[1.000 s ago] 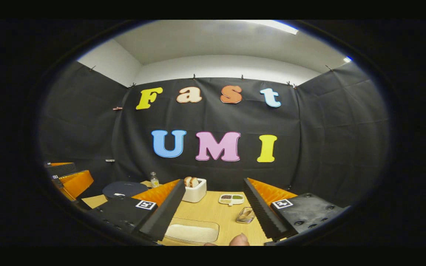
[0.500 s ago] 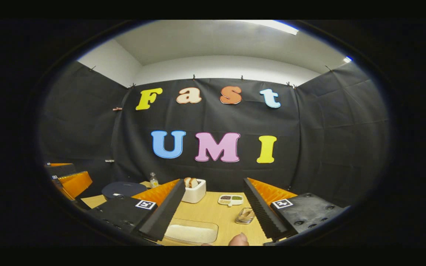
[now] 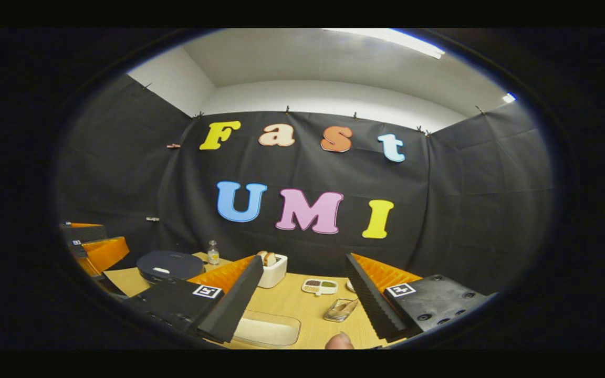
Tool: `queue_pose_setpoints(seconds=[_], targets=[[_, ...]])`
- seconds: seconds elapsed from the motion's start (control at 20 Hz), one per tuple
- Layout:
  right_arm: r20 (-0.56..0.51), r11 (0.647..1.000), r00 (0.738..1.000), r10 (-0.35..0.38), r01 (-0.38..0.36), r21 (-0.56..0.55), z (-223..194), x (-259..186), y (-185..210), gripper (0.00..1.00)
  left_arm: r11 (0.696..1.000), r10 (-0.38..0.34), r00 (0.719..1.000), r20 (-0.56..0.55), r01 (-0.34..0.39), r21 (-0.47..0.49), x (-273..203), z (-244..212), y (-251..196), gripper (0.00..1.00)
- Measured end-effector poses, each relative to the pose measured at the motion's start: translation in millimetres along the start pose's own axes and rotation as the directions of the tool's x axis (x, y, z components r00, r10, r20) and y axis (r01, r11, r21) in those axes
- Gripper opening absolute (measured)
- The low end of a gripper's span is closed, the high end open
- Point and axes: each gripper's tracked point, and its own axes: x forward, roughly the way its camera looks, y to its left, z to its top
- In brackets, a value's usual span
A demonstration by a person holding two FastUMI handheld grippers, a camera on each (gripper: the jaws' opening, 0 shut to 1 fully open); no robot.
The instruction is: Close the left gripper, press the button to open the rice cooker; take a wooden spoon from the chopstick holder with the right hand, scoop a spoonful of rice and pour it into the rice cooker, then put the wooden spoon back into the chopstick holder.
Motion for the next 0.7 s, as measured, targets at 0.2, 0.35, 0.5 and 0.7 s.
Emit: queue_pose_setpoints(seconds=[0.2, 0.35, 0.5, 0.7], targets=[[-0.051, 0.998, 0.997, 0.062, -0.063, -0.031, -18.6, 13.1, 8.7, 0.98, 0.997, 0.077, 0.997, -0.031, -0.077, -0.015, 26.0, -12.9, 24.7, 0.95], [-0.051, 0.995, 0.994, 0.099, -0.099, -0.001, -22.6, 29.4, 11.6, 0.98, 0.990, 0.138, 0.989, -0.061, -0.139, -0.003, 49.9, -18.6, 40.6, 0.95], [-0.072, 0.987, 0.985, 0.157, -0.154, 0.036, -35.7, 42.0, 21.2, 0.96, 0.980, 0.198, 0.976, -0.086, -0.196, 0.029, 70.0, -24.0, 53.7, 0.92], [-0.075, 0.973, 0.972, 0.224, -0.218, 0.078, -43.5, 49.7, 29.6, 0.99, 0.961, 0.276, 0.946, -0.171, -0.271, 0.052, 97.9, -50.3, 66.9, 0.72]])
